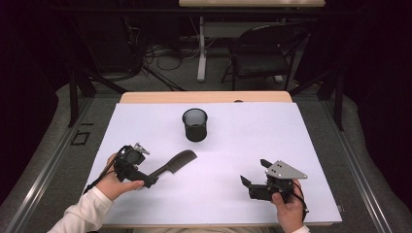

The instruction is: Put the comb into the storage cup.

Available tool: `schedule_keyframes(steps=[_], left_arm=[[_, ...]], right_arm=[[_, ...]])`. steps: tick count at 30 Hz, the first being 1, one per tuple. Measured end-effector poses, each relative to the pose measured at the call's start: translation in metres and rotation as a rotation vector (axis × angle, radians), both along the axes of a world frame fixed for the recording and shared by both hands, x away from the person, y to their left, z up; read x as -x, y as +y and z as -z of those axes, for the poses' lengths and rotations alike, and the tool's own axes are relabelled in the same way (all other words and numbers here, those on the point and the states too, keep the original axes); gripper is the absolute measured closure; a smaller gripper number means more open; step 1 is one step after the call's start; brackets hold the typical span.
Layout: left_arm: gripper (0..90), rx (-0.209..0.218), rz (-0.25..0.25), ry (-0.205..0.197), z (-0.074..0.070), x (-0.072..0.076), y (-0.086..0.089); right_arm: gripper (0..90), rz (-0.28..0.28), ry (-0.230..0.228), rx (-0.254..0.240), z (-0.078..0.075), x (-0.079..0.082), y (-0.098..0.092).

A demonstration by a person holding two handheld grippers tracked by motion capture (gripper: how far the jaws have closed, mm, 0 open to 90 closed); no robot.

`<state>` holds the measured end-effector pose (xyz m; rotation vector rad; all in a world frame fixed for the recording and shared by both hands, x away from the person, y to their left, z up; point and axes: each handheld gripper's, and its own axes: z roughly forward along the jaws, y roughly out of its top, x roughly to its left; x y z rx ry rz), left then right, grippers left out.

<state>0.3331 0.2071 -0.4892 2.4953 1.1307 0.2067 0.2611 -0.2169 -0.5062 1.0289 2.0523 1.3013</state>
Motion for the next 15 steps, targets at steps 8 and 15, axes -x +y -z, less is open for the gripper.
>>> schedule_keyframes(steps=[8, 15], left_arm=[[0.4, -0.023, 0.019, 0.031, 0.0018, -0.0035, -0.0016], [1.8, -0.044, 0.023, 0.037, 0.0029, -0.0085, -0.0016]], right_arm=[[12.2, -0.001, 0.0, -0.002, 0.0003, 0.0, 0.0002], [12.2, -0.003, 0.004, 0.002, 0.0003, 0.0, 0.0003]])
